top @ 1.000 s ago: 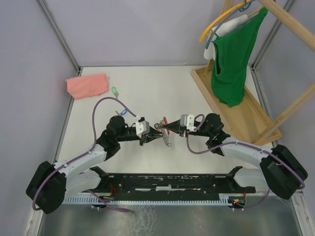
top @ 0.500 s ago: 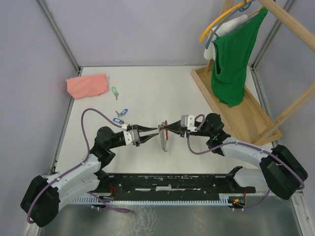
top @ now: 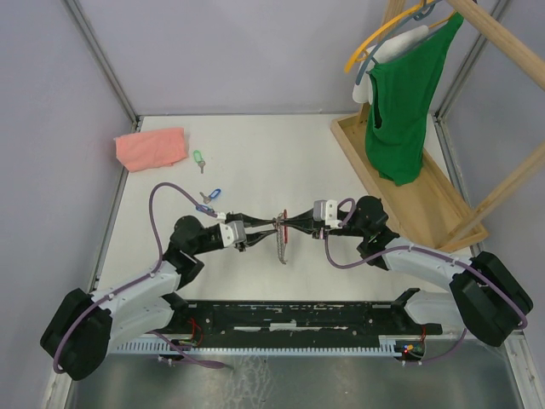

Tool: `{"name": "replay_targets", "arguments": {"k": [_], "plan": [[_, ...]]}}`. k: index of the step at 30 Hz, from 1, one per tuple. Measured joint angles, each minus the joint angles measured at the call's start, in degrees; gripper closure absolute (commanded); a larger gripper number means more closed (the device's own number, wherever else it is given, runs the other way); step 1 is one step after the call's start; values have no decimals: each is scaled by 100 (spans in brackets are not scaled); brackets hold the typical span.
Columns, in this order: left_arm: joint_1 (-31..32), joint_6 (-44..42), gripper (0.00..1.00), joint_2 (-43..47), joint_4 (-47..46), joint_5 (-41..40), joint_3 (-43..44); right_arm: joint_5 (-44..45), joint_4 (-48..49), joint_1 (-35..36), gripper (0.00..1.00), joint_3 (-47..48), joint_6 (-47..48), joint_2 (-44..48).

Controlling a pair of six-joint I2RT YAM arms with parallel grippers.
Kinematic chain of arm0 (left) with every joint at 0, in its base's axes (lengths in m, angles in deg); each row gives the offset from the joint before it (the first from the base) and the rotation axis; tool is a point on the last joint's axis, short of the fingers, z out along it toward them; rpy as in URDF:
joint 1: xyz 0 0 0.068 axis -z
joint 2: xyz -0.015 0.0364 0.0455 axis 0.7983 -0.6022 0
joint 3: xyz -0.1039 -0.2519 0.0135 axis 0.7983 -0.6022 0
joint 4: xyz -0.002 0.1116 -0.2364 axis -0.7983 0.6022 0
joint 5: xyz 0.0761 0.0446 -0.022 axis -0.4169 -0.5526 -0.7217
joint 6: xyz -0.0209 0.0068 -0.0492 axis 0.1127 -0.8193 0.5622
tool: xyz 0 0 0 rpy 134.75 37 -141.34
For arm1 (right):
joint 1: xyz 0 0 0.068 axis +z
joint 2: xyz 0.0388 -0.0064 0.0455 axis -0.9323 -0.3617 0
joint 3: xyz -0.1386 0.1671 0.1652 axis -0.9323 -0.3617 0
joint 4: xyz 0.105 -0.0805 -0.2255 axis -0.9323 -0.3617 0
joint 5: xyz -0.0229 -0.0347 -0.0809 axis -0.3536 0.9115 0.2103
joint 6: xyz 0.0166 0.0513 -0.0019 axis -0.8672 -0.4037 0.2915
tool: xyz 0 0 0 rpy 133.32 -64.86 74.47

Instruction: Put the keys on the keyring

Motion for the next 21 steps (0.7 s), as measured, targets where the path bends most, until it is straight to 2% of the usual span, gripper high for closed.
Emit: {"name": "replay_targets", "arguments": {"k": [16, 21], "plan": [[0, 0, 68, -361, -44, 61, 247, -101, 107, -4, 99, 2, -168, 26], [-2, 0, 72, -492, 48, 160, 341, -98, 138, -17, 99, 2, -245, 17]]}}
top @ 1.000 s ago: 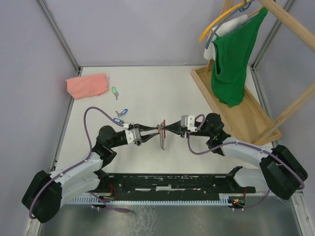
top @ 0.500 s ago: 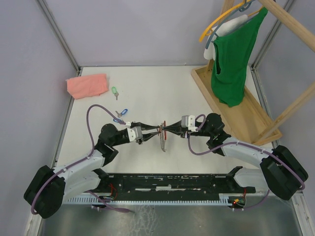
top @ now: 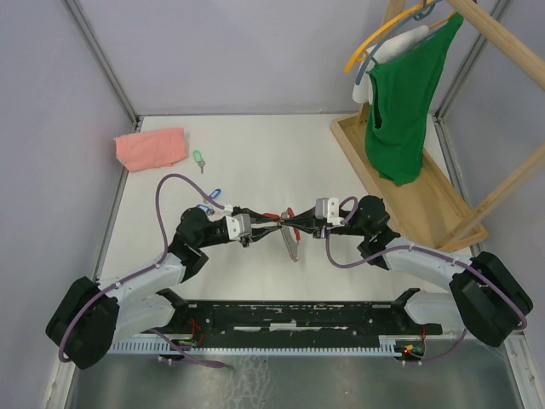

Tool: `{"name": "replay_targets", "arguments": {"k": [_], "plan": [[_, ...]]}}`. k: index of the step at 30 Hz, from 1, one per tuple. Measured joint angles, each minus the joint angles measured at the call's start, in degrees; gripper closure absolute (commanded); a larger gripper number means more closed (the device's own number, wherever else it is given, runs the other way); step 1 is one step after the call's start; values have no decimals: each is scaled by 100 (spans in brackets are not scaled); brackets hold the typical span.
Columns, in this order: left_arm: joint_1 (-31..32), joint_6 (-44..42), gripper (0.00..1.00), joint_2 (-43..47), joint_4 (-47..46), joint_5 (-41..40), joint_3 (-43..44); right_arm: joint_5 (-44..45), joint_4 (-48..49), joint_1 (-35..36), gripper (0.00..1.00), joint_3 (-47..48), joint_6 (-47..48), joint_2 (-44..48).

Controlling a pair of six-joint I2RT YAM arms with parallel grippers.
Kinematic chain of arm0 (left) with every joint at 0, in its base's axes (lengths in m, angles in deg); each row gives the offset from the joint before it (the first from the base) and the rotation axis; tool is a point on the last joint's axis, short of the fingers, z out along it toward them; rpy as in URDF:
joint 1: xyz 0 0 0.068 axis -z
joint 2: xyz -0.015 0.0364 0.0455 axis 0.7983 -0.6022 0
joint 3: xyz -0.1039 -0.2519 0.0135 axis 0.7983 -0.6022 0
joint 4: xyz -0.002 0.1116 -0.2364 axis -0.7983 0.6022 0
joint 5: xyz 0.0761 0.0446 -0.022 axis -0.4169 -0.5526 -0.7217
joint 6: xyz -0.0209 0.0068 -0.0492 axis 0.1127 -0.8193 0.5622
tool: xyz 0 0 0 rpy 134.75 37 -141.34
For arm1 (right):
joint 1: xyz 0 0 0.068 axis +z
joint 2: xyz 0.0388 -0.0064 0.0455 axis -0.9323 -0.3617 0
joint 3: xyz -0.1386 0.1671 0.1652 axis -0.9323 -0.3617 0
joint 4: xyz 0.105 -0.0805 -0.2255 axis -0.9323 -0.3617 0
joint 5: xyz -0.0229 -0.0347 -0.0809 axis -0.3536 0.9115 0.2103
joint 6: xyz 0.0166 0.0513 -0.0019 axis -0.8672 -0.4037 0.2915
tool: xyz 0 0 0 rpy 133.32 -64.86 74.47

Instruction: Put the keys on the keyring

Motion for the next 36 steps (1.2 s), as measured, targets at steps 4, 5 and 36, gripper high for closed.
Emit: {"name": "replay_targets", "arguments": {"k": [4, 5, 36], "plan": [[-4, 2, 78, -96, 83, 57, 90, 9, 68, -20, 99, 0, -44, -7], [-7, 2, 80, -105, 87, 61, 96, 9, 107, -20, 99, 0, -63, -11], [7, -374, 97, -212, 3027, 42, 988, 201, -3845, 164, 79, 1071, 1788, 116]]}}
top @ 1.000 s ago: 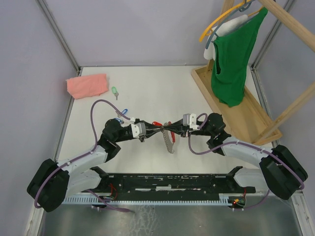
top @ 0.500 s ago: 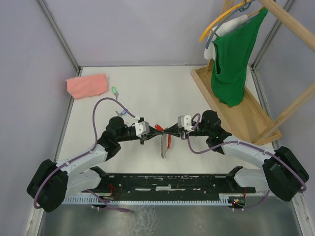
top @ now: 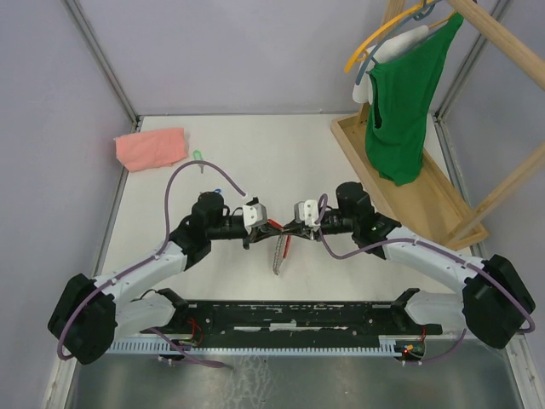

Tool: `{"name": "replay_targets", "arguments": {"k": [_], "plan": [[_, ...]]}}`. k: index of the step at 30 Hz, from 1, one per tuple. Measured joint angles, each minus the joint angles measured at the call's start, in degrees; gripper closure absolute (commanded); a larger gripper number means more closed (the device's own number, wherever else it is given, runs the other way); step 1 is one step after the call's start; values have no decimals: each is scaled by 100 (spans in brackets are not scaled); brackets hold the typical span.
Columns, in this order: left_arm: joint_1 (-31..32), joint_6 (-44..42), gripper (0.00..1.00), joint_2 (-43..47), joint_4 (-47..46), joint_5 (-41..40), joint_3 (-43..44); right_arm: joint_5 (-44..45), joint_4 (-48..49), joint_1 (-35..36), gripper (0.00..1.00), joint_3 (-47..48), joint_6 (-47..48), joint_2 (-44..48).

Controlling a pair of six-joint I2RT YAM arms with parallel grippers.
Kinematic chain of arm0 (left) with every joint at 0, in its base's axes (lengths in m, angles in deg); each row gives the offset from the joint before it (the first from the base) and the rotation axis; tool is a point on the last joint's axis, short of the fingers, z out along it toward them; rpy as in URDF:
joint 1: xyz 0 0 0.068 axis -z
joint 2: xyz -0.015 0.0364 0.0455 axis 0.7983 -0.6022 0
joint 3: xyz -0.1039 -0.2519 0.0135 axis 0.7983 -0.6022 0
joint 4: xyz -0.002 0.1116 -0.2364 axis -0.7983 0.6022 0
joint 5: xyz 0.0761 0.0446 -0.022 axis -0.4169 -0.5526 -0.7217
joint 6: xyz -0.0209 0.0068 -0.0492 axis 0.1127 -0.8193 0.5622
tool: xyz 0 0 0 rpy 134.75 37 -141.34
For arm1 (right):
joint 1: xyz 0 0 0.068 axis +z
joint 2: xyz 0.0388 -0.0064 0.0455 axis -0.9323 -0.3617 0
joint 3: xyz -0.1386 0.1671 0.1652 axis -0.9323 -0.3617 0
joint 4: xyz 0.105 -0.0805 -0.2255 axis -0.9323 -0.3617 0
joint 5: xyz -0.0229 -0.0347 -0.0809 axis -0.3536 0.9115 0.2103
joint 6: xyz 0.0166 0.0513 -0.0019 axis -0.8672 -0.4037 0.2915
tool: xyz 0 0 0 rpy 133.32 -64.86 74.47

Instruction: Put the keys on the keyring

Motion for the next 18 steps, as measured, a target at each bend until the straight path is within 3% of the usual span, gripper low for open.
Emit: {"name": "replay_targets", "arguments": {"k": [10, 18], "plan": [[232, -369, 97, -118, 1016, -227, 439, 236, -1104, 131, 77, 442, 428, -94], [433, -518, 97, -157, 1432, -455, 612, 229, -1381, 184, 80, 627, 466, -273]]}}
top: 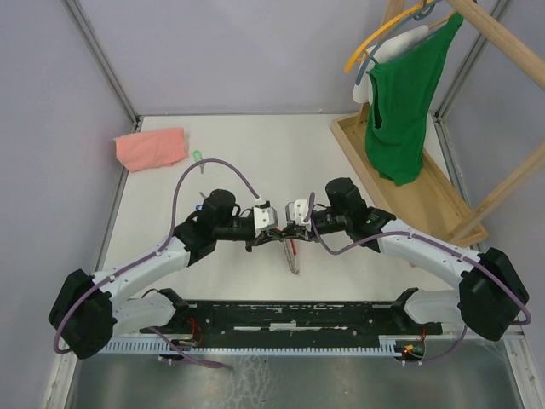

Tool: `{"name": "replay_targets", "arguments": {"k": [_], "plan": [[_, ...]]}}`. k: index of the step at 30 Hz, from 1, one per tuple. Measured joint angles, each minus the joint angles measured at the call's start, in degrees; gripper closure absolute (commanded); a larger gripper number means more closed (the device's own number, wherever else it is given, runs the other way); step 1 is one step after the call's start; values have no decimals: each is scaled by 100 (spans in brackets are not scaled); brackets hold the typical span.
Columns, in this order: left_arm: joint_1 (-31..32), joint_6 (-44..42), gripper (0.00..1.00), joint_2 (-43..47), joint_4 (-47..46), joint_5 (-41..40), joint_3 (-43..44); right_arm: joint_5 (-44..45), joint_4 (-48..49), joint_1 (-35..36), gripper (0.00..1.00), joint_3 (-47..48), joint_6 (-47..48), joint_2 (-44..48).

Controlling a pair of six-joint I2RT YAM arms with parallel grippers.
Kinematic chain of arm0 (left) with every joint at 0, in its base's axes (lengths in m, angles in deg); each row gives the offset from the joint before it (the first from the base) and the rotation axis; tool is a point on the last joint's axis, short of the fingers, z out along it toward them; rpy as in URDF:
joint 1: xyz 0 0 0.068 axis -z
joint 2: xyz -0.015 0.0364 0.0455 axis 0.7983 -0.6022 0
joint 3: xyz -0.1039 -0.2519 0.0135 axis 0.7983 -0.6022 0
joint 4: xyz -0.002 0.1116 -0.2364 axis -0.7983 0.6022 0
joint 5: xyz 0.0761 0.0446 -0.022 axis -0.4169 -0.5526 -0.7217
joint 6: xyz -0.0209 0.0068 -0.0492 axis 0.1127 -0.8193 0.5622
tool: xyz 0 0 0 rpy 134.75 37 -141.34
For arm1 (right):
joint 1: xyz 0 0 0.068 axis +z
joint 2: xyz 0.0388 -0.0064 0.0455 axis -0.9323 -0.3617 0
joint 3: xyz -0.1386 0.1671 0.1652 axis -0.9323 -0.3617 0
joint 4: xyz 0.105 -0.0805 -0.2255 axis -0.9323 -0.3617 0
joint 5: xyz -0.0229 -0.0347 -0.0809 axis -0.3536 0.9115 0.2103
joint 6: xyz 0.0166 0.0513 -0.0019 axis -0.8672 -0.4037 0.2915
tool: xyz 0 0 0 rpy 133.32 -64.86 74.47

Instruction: Put the keys on the keyring

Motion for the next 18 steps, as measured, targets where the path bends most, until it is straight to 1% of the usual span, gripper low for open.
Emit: {"name": "replay_targets", "arguments": {"k": [3, 6, 7, 13, 18], "plan": [[28, -35, 97, -4, 76, -61, 2, -33, -66, 11, 86, 50, -4, -90], [52, -37, 97, -15, 151, -103, 9, -46, -107, 11, 98, 70, -7, -140], [55, -39, 97, -17, 166, -114, 9, -50, -138, 11, 99, 79, -13, -146], [85, -46, 75, 0, 133, -208, 2, -35, -190, 11, 99, 96, -24, -144], [85, -48, 65, 457, -518, -361, -485, -22, 2, -35, 99, 37, -216, -46]]}}
